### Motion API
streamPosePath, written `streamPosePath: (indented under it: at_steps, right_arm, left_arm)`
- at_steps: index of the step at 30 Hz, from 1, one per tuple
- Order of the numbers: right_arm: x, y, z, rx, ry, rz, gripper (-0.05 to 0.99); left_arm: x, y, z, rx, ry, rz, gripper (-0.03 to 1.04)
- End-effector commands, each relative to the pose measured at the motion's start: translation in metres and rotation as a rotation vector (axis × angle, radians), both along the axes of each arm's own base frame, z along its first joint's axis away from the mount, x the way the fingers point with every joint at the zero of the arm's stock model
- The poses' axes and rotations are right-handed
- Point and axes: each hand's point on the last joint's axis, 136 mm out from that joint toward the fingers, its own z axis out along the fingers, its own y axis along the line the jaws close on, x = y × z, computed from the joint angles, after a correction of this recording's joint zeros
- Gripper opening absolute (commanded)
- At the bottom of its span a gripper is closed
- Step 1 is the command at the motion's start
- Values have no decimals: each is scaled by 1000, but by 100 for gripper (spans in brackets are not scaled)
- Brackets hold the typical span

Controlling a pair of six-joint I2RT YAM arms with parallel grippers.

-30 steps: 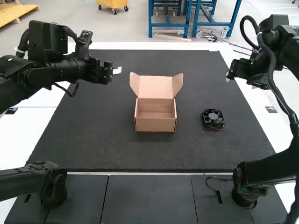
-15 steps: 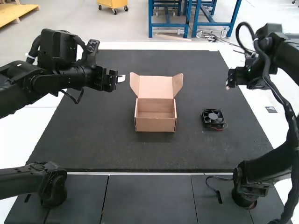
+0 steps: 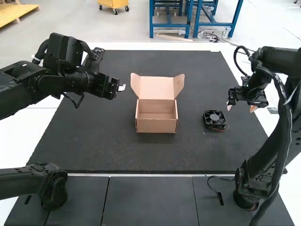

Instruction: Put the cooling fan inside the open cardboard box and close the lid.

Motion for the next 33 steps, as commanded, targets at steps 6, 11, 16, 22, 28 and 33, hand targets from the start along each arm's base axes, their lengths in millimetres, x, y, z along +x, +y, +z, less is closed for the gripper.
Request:
streamPosePath:
  at_steps: [6, 11, 16, 22, 28, 33]
  right_arm:
    - [9, 0, -23, 33, 49, 19, 90]
    - [19, 3, -37, 73, 82, 13, 90]
    - [32, 1, -42, 79, 90, 6, 90]
    - [46, -2, -46, 77, 88, -2, 90]
    - [50, -5, -55, 67, 110, -6, 90]
    - [51, -10, -64, 43, 134, -9, 90]
  left_arm:
    - [2, -2, 8, 27, -53, -23, 93]
    - [0, 0, -4, 61, -36, -38, 94]
    - [-4, 1, -17, 92, -14, -55, 94]
    - [-6, -1, -18, 85, -5, -69, 94]
    - [-7, -1, -18, 86, 0, -69, 94]
    - [-7, -1, -16, 85, -3, -69, 94]
